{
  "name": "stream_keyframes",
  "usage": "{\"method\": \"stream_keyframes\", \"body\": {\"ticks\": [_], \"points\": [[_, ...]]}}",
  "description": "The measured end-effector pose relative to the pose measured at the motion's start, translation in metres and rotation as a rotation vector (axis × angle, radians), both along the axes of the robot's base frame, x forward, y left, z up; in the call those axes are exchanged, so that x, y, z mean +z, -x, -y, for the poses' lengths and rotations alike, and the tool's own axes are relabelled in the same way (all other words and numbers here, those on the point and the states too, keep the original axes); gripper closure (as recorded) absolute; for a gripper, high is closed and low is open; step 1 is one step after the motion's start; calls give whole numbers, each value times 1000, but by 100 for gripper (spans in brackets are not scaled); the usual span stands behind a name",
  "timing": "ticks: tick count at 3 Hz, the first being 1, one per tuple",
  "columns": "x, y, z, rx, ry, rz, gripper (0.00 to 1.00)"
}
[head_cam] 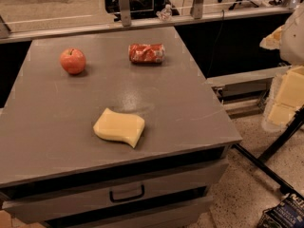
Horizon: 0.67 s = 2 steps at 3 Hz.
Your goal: Place coke can upright
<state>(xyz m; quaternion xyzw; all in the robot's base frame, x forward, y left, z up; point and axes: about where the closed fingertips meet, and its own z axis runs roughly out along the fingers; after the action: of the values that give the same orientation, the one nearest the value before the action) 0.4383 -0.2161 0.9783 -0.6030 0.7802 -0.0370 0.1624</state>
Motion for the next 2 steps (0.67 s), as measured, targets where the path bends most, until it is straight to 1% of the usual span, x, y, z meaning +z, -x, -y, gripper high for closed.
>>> {"method": "stream_keyframes", "body": {"ticks": [1,2], "points": [[0,0,0,0,0,0,0],[7,-14,-11,16,3,24,0]]}}
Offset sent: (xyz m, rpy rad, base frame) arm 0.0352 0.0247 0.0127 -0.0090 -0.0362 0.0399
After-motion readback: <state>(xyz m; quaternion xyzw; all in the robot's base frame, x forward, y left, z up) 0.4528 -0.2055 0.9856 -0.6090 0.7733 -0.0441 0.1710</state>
